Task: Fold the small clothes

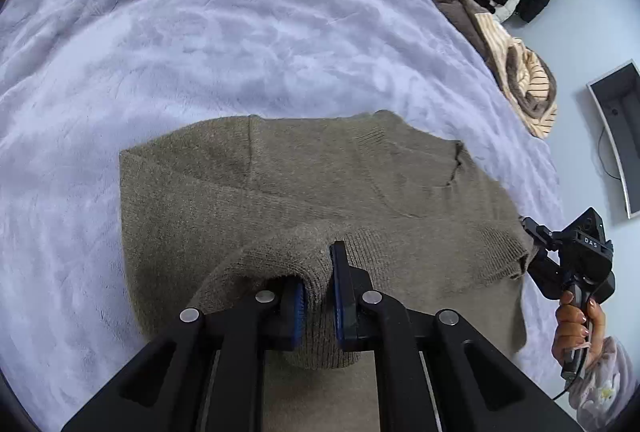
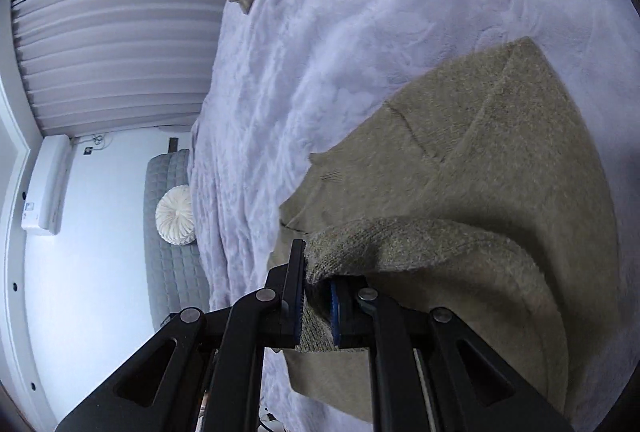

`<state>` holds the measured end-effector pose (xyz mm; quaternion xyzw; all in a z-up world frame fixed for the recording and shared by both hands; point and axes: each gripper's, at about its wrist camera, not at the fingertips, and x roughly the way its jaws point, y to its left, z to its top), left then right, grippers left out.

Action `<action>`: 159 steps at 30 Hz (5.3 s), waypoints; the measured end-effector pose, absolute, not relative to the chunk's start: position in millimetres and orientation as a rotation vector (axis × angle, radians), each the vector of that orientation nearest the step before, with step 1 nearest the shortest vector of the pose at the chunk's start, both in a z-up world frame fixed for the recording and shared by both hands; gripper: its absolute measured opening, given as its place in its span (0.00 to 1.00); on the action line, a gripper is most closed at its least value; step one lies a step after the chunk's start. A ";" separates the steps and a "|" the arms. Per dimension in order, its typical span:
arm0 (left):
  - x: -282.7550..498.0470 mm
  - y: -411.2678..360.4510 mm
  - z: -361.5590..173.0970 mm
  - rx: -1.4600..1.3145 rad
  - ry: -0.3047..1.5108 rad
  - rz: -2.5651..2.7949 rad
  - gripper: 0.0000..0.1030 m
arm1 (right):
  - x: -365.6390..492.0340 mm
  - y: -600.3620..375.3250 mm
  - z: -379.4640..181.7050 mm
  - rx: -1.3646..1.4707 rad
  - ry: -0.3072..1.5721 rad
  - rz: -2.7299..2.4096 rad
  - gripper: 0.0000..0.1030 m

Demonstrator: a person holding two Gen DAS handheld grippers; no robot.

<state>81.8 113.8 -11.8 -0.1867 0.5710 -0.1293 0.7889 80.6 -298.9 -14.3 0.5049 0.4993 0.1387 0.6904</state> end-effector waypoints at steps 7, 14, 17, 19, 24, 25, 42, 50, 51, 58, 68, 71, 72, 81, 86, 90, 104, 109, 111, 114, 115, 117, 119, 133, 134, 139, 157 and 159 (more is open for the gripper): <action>83.8 126.9 -18.6 -0.469 1.279 -0.255 0.21 | 90.0 -312.6 -42.3 1.214 1.121 0.305 0.15; 59.9 146.0 24.3 -0.454 1.218 -0.277 0.21 | 71.3 -315.3 -10.4 1.282 1.069 0.420 0.45; 48.3 146.3 20.8 -0.407 1.257 -0.292 0.21 | 59.7 -313.2 -9.5 1.331 1.057 0.447 0.45; 40.4 142.2 9.8 -0.406 1.305 -0.329 0.21 | 54.3 -309.4 -13.1 1.350 1.053 0.470 0.45; 51.4 108.8 -11.3 -0.418 1.360 -0.420 0.21 | 75.6 -293.4 -25.3 1.338 1.084 0.485 0.45; 58.5 102.5 -11.6 -0.421 1.346 -0.423 0.21 | 83.2 -291.7 -24.0 1.335 1.065 0.488 0.45; 65.7 136.9 35.3 -0.154 1.110 -0.054 0.99 | 92.5 -295.5 17.7 0.890 1.120 0.243 0.46; 3.5 153.0 -0.7 -0.222 1.294 -0.080 0.99 | 23.5 -307.5 31.1 0.686 1.161 0.138 0.53; -3.8 155.1 -4.8 -0.245 1.311 -0.085 0.99 | 13.6 -311.1 34.0 0.660 1.164 0.120 0.53; -25.8 151.7 -25.2 -0.380 1.387 -0.207 0.55 | -27.7 -321.1 19.8 0.551 1.277 0.107 0.53; -44.1 157.7 -5.5 -0.328 1.374 -0.281 0.06 | -44.0 -319.6 38.9 0.483 1.310 0.248 0.05; -52.9 155.0 -31.0 -0.295 1.413 -0.254 0.07 | -49.7 -328.9 18.5 0.421 1.388 0.204 0.05; -56.6 151.9 -39.6 -0.272 1.418 -0.248 0.07 | -50.2 -327.2 8.4 0.378 1.416 0.187 0.05; -78.6 170.0 -6.6 -0.203 1.341 -0.040 0.60 | -71.5 -351.1 12.5 0.425 1.384 0.045 0.18; -35.9 157.0 34.1 -0.233 1.200 -0.107 0.60 | -59.8 -343.4 61.9 0.353 1.229 0.007 0.18; 23.4 125.7 39.2 -0.211 1.141 -0.167 0.60 | -0.9 -310.0 67.1 0.327 1.195 0.057 0.17; 96.4 109.2 -28.4 -0.223 1.187 -0.162 0.60 | 99.0 -292.2 -3.7 0.399 1.202 0.096 0.00; 90.9 122.2 -19.8 -0.157 1.194 -0.065 0.60 | 92.2 -301.2 3.0 0.415 1.223 0.103 0.00; 86.8 136.2 -25.2 -0.203 1.235 -0.026 0.60 | 90.2 -299.8 7.3 0.406 1.233 0.090 0.00; 71.5 145.0 -12.7 -0.231 1.228 0.010 0.60 | 78.8 -296.5 24.5 0.391 1.230 0.088 0.03; 64.9 143.4 -7.9 -0.223 1.226 0.013 0.60 | 73.4 -294.2 30.9 0.383 1.220 0.104 0.03; 50.0 135.3 0.7 -0.200 1.232 0.005 0.60 | 59.7 -288.0 43.1 0.362 1.213 0.138 0.03; 34.0 124.0 5.8 -0.194 1.244 -0.007 0.60 | 44.4 -281.0 46.9 0.347 1.222 0.159 0.03; -41.2 52.3 2.3 -0.207 1.343 -0.025 0.97 | -7.9 -299.4 13.3 0.501 1.346 0.137 0.04; -43.5 47.5 4.6 -0.200 1.339 -0.027 0.97 | -10.5 -299.2 16.3 0.493 1.341 0.140 0.04; -52.8 25.1 20.8 -0.141 1.310 -0.025 0.99 | -27.9 -302.2 26.2 0.516 1.316 0.142 0.11; -54.7 24.1 16.7 -0.159 1.345 -0.131 0.99 | -67.0 -272.7 32.1 0.607 1.282 0.198 0.64; -51.6 38.1 16.5 -0.156 1.334 -0.134 0.99 | -70.0 -260.3 31.2 0.615 1.282 0.193 0.64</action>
